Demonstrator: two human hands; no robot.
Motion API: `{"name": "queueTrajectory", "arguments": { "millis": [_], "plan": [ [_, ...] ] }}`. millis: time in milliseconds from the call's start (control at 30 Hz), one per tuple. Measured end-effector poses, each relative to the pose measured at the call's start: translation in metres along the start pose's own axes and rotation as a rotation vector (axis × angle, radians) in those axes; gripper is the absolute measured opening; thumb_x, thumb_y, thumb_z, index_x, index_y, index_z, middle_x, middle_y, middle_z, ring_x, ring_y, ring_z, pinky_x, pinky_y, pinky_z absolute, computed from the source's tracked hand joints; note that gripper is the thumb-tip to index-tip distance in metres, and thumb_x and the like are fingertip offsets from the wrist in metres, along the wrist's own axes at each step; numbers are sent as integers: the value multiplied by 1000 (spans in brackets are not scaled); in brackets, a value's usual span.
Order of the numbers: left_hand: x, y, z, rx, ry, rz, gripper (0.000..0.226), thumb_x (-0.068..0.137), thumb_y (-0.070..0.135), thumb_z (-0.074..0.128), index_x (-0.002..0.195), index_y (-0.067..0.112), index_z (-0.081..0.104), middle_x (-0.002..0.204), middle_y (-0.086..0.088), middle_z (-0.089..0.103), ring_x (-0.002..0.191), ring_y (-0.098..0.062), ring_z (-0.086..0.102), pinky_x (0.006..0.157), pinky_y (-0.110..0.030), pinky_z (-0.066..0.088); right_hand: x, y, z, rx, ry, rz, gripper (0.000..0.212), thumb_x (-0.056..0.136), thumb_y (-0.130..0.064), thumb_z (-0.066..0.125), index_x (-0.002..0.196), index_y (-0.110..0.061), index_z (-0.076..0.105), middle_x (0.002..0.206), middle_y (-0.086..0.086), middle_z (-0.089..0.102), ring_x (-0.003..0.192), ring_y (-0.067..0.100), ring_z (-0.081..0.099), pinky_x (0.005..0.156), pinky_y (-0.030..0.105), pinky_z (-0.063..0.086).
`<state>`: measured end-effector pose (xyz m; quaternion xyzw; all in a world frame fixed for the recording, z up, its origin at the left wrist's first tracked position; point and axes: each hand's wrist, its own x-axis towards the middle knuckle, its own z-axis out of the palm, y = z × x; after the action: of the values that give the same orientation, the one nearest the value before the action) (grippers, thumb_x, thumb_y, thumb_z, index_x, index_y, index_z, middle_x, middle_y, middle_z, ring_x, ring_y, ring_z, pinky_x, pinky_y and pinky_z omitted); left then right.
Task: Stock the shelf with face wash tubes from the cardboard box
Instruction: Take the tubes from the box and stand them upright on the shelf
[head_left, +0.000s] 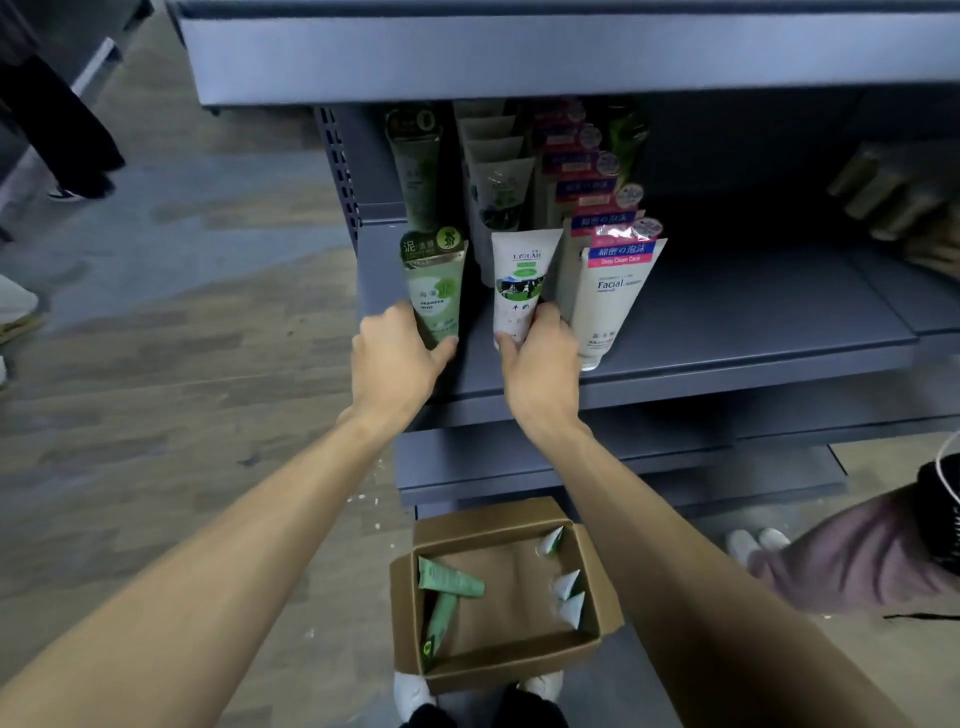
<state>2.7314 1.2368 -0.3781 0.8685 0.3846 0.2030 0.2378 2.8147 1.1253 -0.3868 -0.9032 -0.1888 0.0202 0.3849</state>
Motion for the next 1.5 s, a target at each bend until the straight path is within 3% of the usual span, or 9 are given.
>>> {"name": "queueTrajectory", "arguments": {
  "millis": [200, 567, 867, 1200, 1500],
  "plan": [
    [24, 0, 7, -17, 7, -34, 39, 74, 39, 77, 88, 5, 63, 81, -14, 68, 82, -38, 64, 70, -43, 55, 23, -11, 11, -97, -23, 6, 34, 95, -24, 61, 120, -5, 47, 118, 14, 59, 106, 36, 62, 81, 38, 47],
    [37, 4, 7, -71, 15, -43, 34, 75, 32, 79, 89, 5, 64, 81, -14, 69, 81, -36, 65, 69, -42, 56, 44, -17, 21, -130, -35, 8, 36, 97, -24, 58, 122, -2, 45, 122, 16, 56, 106, 38, 62, 81, 42, 50],
    [43, 4, 7, -80, 11, -37, 33, 76, 31, 79, 88, 5, 64, 81, -12, 68, 80, -34, 65, 69, -40, 56, 52, -16, 24, -207, -34, -30, 37, 99, -25, 54, 126, -2, 43, 125, 14, 54, 110, 32, 60, 80, 35, 47],
    [46, 1, 11, -77, 24, -33, 32, 76, 32, 79, 93, 8, 66, 85, -12, 70, 83, -33, 65, 70, -37, 55, 55, -17, 25, -191, -36, -14, 43, 97, -23, 57, 131, -1, 42, 129, 15, 53, 113, 32, 58, 84, 34, 48],
    [49, 3, 10, -79, 28, -26, 32, 77, 29, 79, 96, 7, 66, 89, -12, 71, 85, -32, 66, 70, -34, 53, 44, -14, 21, -139, -58, 20, 43, 92, -29, 64, 121, -3, 46, 121, 15, 58, 109, 35, 61, 79, 35, 48]
  ]
}}
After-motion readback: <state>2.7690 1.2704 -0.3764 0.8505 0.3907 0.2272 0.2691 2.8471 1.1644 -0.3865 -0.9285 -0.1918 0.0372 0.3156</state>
